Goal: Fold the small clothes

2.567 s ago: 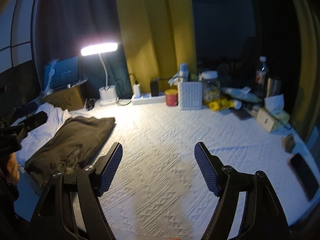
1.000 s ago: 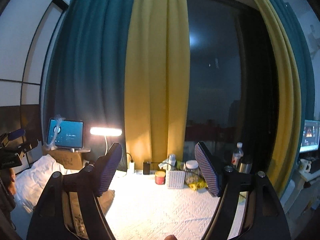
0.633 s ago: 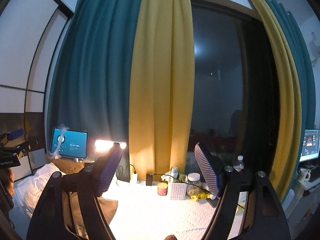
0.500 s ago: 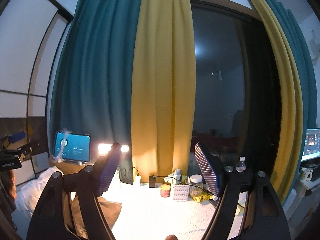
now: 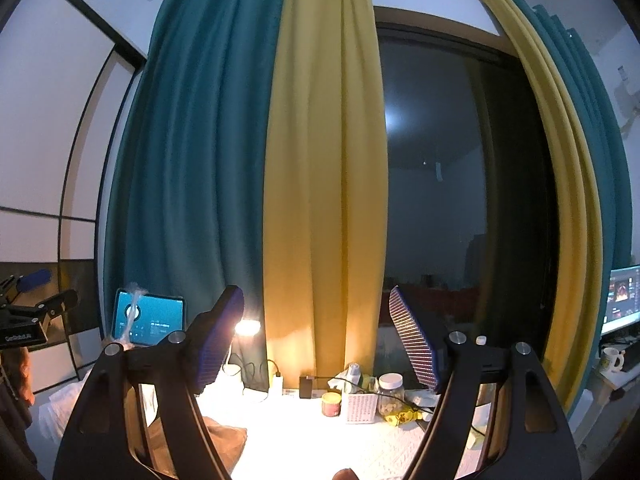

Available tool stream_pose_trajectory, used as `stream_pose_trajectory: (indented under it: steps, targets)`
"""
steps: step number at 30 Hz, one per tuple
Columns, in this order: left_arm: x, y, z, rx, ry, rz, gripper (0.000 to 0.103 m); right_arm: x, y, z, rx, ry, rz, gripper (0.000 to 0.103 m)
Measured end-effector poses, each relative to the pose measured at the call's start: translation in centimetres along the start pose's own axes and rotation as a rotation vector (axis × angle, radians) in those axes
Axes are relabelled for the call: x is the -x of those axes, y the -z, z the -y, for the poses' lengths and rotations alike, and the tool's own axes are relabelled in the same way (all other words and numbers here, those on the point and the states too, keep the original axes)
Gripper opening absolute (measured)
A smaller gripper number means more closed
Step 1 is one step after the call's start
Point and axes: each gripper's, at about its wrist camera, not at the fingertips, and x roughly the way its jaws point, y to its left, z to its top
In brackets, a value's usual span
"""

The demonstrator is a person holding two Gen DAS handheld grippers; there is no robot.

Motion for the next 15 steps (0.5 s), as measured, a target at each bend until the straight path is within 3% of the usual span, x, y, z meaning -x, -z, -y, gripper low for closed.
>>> stream_pose_trajectory:
  steps: [15]
  targets:
    - [0.7,-2.5,0.3,0.007,-0.018,0.046,0.103,1.0,-2.2,0.5,0.005,-0.007,0.07,0.078]
